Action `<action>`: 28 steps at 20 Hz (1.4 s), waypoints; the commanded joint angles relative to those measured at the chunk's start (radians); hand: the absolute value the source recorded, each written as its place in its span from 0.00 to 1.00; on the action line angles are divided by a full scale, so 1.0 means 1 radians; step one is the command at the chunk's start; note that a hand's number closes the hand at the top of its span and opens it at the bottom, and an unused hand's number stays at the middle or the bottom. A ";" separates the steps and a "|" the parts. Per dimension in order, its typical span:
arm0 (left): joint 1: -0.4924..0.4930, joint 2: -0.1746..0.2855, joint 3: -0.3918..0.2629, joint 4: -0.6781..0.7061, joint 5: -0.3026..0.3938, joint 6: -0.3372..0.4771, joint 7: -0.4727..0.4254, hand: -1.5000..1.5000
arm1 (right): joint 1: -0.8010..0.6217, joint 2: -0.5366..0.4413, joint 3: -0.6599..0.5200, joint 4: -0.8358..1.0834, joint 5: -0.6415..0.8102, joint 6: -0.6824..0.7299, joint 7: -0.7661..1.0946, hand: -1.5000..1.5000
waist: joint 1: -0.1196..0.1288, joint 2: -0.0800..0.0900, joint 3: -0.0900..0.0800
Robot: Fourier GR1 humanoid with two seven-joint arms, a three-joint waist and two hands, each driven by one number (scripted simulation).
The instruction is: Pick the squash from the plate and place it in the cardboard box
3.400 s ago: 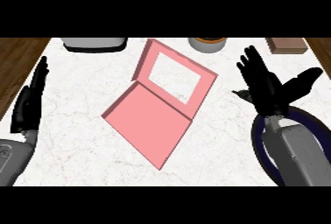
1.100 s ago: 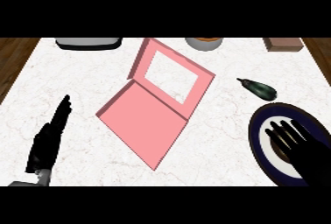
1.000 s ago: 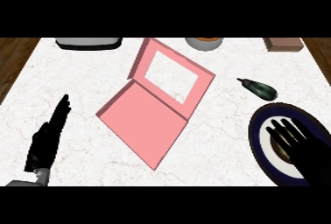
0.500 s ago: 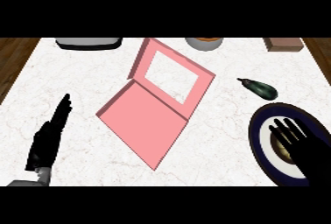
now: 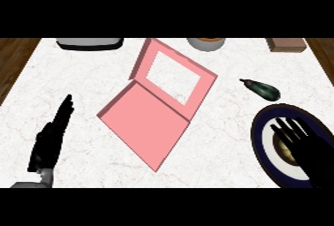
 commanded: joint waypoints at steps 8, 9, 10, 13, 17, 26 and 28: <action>-0.079 -0.043 0.085 0.107 -0.033 -0.062 -0.033 0.50 | -0.063 0.108 -0.092 0.102 0.065 -0.006 -0.105 0.00 | -0.003 0.001 0.000; -0.039 -0.052 0.068 0.067 -0.043 -0.076 -0.012 0.50 | -0.057 0.132 -0.071 0.117 0.110 0.005 -0.100 0.00 | -0.001 0.001 0.000; 0.034 -0.036 0.068 -0.067 -0.057 -0.063 0.022 0.50 | -0.025 0.145 -0.068 0.068 0.122 0.012 -0.075 0.00 | 0.001 -0.001 0.000; -0.035 -0.068 0.066 -0.004 -0.088 -0.062 0.022 0.50 | -0.047 0.166 -0.086 0.165 0.167 -0.052 -0.101 0.00 | 0.000 0.000 0.000; 0.036 -0.084 0.064 -0.027 -0.090 -0.071 0.001 0.50 | -0.056 0.151 -0.125 0.288 0.194 -0.129 -0.143 0.00 | 0.004 0.001 0.000; -0.032 -0.068 0.124 0.001 -0.075 -0.118 0.018 0.50 | -0.047 0.152 -0.151 0.222 0.240 -0.273 -0.194 1.00 | -0.004 0.000 0.000; -0.014 -0.075 0.130 -0.002 -0.074 -0.120 0.012 0.50 | -0.078 0.156 -0.160 0.184 0.253 -0.231 -0.187 1.00 | 0.000 0.000 0.000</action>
